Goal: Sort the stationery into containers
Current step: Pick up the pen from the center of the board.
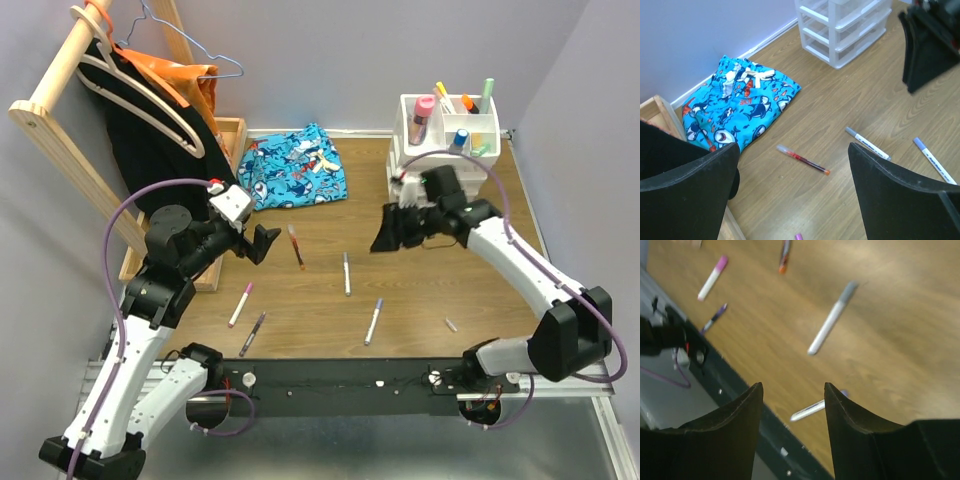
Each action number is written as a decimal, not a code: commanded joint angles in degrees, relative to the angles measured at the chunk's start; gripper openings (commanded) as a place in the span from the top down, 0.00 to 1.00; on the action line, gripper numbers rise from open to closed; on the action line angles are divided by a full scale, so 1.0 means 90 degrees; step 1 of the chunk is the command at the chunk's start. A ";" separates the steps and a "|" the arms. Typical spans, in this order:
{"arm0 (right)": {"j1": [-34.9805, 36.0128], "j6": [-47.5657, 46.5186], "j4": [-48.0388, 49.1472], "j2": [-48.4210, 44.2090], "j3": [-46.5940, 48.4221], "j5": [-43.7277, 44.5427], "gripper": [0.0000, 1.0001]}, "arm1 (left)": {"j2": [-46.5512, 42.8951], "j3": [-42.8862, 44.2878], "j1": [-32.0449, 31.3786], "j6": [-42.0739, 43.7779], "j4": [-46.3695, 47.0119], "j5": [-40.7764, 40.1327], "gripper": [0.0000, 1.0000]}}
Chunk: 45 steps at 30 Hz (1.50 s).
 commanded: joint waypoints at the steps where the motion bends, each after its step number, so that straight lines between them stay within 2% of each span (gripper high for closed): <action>1: 0.1200 0.0518 -0.0040 0.0221 -0.0065 0.0754 0.39 | -0.0128 -0.0045 0.0204 -0.0150 -0.0487 0.0075 0.01; 2: 0.1404 0.0897 -0.0020 0.0349 -0.0007 0.1326 0.37 | -0.0118 -0.0035 0.0233 -0.0170 -0.0487 0.0085 0.01; 5: 0.1630 0.1513 0.0029 0.0983 0.0178 0.2119 0.35 | -0.0070 0.0004 0.0418 -0.0257 -0.0497 0.0153 0.01; 9: 0.1855 0.1906 -0.0039 0.1794 0.0753 0.2835 0.35 | -0.0030 0.0043 0.0585 -0.0307 -0.0487 0.0154 0.01; 17: 0.2002 0.2102 0.0077 0.2722 0.1028 0.2973 0.42 | -0.0050 -0.0074 0.0771 -0.0423 -0.0389 0.0163 0.01; 27: 0.2314 0.2229 0.0029 0.3659 0.1516 0.3187 0.43 | -0.0177 -0.0269 0.0927 -0.0619 -0.0292 0.0232 0.01; 32: 0.2470 0.2395 -0.0166 0.4186 0.1585 0.3791 0.45 | -0.0255 -0.0338 0.0956 -0.0707 -0.0292 0.0251 0.01; 35: 0.2549 0.2298 -0.0313 0.4324 0.1585 0.4085 0.51 | -0.0294 -0.0299 0.0995 -0.0736 -0.0331 0.0261 0.01; 38: 0.2705 0.2220 -0.0420 0.4500 0.1536 0.4271 0.65 | -0.0304 -0.0309 0.1025 -0.0775 -0.0311 0.0251 0.01; 39: 0.2811 0.2200 -0.0449 0.4597 0.1507 0.4320 0.78 | -0.0313 -0.0318 0.1034 -0.0804 -0.0292 0.0261 0.01; 42: 0.2987 0.2024 -0.0508 0.4744 0.1419 0.4447 1.00 | -0.0343 -0.0348 0.1083 -0.0873 -0.0214 0.0309 0.01; 45: 0.2998 0.1849 -0.0537 0.4540 0.1613 0.4691 0.99 | -0.0343 -0.0328 0.1093 -0.1037 -0.0155 0.0358 0.01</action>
